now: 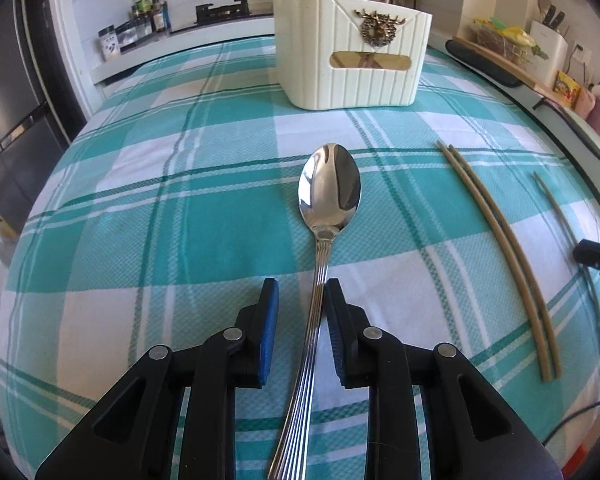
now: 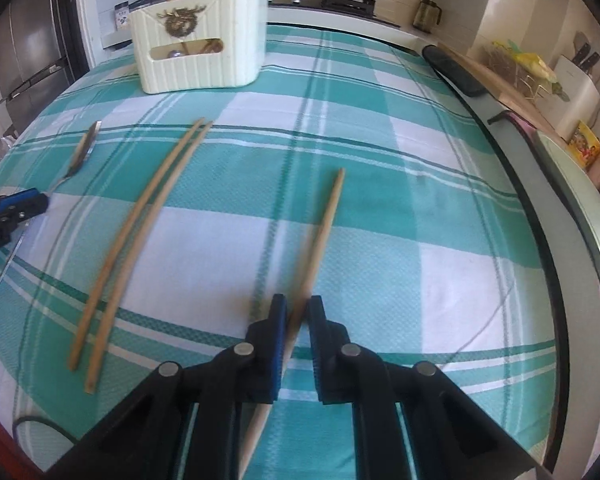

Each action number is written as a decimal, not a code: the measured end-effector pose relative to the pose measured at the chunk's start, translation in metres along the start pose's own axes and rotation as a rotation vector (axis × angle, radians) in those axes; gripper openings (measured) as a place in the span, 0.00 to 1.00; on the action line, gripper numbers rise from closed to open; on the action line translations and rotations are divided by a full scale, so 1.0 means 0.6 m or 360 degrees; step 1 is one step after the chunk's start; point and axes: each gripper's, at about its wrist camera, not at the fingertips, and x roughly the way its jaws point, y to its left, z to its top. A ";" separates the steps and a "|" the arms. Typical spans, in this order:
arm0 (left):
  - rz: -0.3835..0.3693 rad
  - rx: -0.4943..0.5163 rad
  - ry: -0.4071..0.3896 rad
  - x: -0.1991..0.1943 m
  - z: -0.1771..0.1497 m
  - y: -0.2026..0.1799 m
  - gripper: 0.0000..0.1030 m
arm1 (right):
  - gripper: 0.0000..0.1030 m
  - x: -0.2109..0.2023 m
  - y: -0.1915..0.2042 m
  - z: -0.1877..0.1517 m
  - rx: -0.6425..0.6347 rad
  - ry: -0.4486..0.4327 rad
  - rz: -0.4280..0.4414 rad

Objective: Organize utensils
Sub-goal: 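Close the left tool on the metal spoon handle while the right tool grasps a chopstick, then lift the spoon with the left tool while the right tool lifts its chopstick, then lower the spoon into the caddy with the left tool while the right tool lowers its chopstick, then open both tools to release the spoon and chopstick into the caddy, then withdraw both tools back over the last two chopsticks on the cloth, then close the left tool on one chopstick while the right tool grasps the other, then carry both chopsticks over the caddy and lower them inside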

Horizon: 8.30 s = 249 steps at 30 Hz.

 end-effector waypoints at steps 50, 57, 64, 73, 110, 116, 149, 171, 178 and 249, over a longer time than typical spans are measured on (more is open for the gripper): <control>-0.0378 -0.0039 -0.0341 -0.197 0.150 0.087 0.40 | 0.06 -0.238 -0.054 0.149 0.0101 -0.0648 0.0369; -0.0422 -0.0097 -0.0372 -0.201 0.166 0.098 0.40 | 0.06 -0.251 -0.031 0.182 0.0076 -0.0733 0.0376; -0.0490 -0.0107 -0.0369 -0.205 0.195 0.102 0.40 | 0.06 -0.260 -0.013 0.227 0.0006 -0.0766 0.0407; -0.0632 -0.0123 -0.0361 -0.220 0.253 0.098 0.40 | 0.06 -0.253 -0.004 0.291 -0.0023 -0.0769 0.0478; -0.0358 -0.0335 -0.0334 0.035 0.509 0.074 0.58 | 0.36 0.010 0.094 0.599 -0.0093 -0.0479 0.0590; -0.0280 -0.0068 -0.0238 -0.046 0.403 0.092 0.74 | 0.37 -0.078 0.043 0.513 -0.0168 -0.0483 0.0598; -0.0253 0.0036 0.0106 0.028 0.049 -0.180 0.81 | 0.42 -0.069 0.011 -0.050 0.0172 -0.0122 0.0415; -0.0125 -0.0025 0.0041 0.003 0.016 -0.094 0.08 | 0.42 -0.024 0.130 -0.003 -0.0114 0.0012 0.0402; -0.0049 -0.0175 0.0059 -0.017 -0.017 -0.007 0.08 | 0.17 -0.016 0.167 0.005 -0.0278 0.0048 0.0235; -0.0669 -0.0097 -0.0542 -0.280 0.230 0.114 0.04 | 0.06 -0.269 0.057 0.245 -0.0216 -0.0755 0.0387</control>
